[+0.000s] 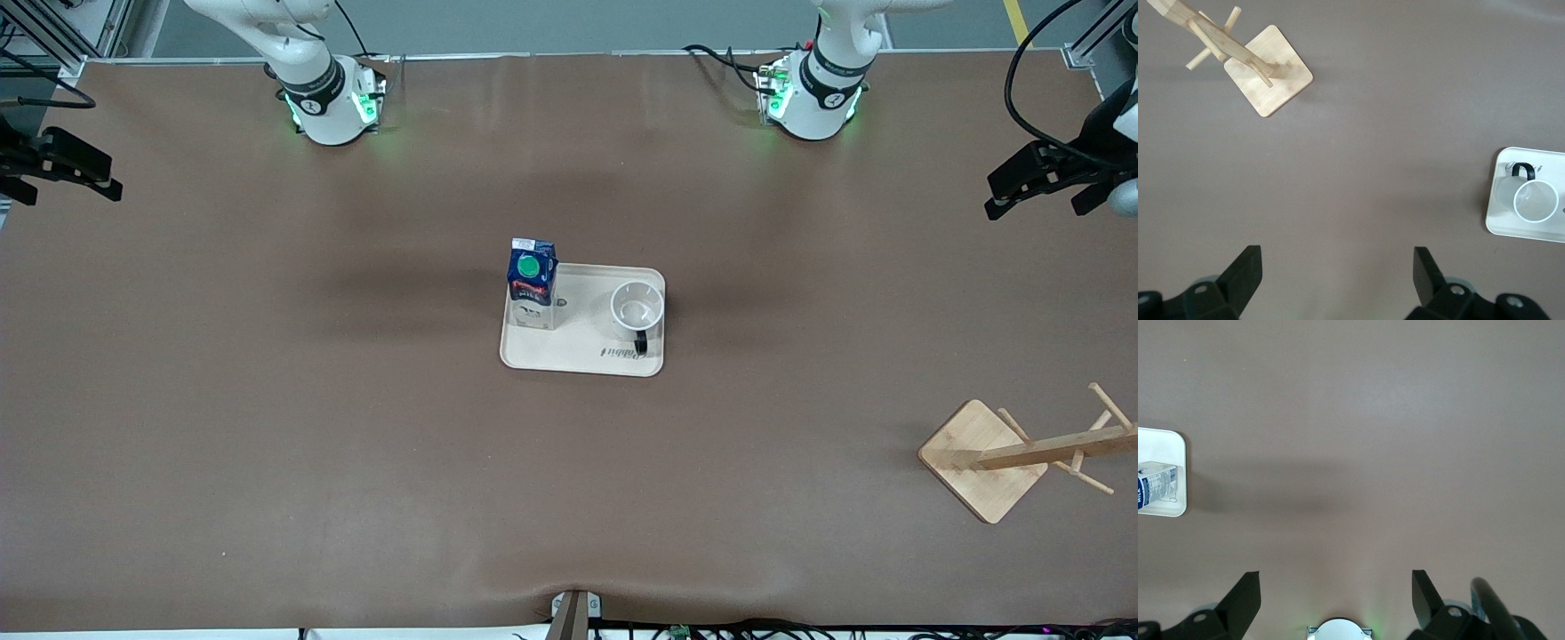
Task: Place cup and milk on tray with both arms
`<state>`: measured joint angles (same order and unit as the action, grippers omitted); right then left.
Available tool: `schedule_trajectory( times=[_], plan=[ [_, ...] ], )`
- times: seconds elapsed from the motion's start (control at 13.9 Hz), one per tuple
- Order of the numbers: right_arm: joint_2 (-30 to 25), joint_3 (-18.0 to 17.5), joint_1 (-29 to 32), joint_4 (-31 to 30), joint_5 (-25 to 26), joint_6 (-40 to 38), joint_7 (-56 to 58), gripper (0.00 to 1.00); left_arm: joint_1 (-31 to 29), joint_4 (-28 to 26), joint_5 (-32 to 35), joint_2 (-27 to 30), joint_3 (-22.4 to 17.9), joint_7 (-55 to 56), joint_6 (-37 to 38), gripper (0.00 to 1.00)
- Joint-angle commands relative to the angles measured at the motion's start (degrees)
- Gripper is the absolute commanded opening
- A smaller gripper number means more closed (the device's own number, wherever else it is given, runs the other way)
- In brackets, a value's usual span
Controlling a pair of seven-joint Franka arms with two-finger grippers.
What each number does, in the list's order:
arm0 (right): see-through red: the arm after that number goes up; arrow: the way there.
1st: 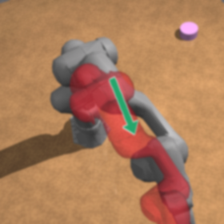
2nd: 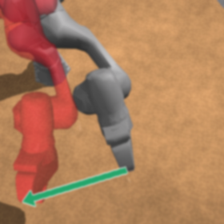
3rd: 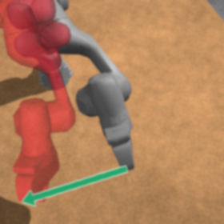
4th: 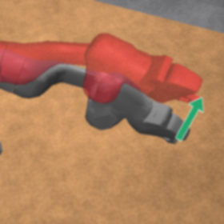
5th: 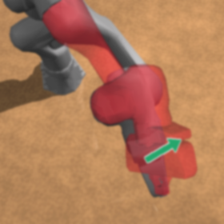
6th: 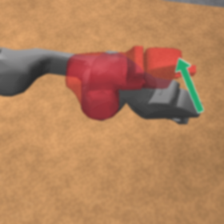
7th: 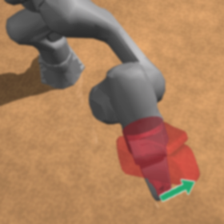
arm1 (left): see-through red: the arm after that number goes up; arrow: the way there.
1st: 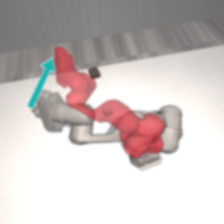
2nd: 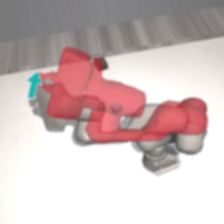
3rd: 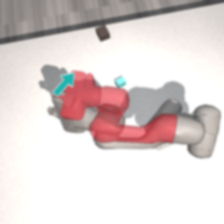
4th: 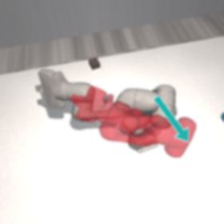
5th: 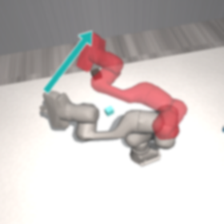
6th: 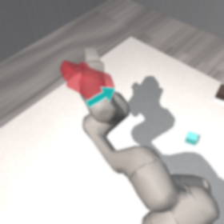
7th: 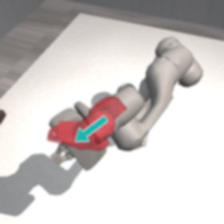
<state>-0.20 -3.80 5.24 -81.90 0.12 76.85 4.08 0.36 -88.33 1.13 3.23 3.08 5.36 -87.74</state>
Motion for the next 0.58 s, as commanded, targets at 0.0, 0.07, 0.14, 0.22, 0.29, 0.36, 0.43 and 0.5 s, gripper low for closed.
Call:
schedule_trajectory(
  times=[0.0,0.07,0.14,0.22,0.29,0.36,0.43,0.5],
  plan=[
    [-0.59,0.29,-0.49,-0.19,0.67,0.23,-0.30,1.00,-0.19,-0.52,-0.69,0.64,0.09,-1.31,-0.68,1.00],
    [-0.59,0.46,-0.49,-0.19,0.67,0.14,-0.30,1.00,-0.19,-0.61,-0.69,0.64,0.09,-1.40,-0.68,1.00],
    [-0.59,0.81,-0.66,-0.19,0.67,0.14,-0.30,1.00,-0.19,-0.61,-0.69,0.64,0.09,-1.40,-0.68,1.00],
    [-0.59,1.16,-1.01,-0.19,0.67,0.14,-0.30,1.00,-0.19,-0.52,-0.69,0.64,0.09,-1.92,-0.68,1.00],
    [-0.59,1.77,-1.89,-0.19,0.67,0.14,-0.30,1.00,-0.27,-0.44,-0.78,0.64,0.09,-2.89,-0.68,1.00],
    [-0.59,3.00,-2.77,-0.19,0.67,0.32,-0.30,1.00,-0.36,-0.43,-0.78,0.64,0.09,-3.33,-0.59,1.00],
    [-0.59,3.45,-3.04,-0.28,0.58,0.41,-0.30,1.00,-0.27,-0.43,-0.69,0.64,0.09,-3.34,-0.33,1.00],
    [-0.59,3.54,-2.95,-0.28,0.15,0.41,-0.21,1.00,-0.10,-0.43,-0.34,0.64,0.09,-3.07,-0.07,1.00]
  ],
)
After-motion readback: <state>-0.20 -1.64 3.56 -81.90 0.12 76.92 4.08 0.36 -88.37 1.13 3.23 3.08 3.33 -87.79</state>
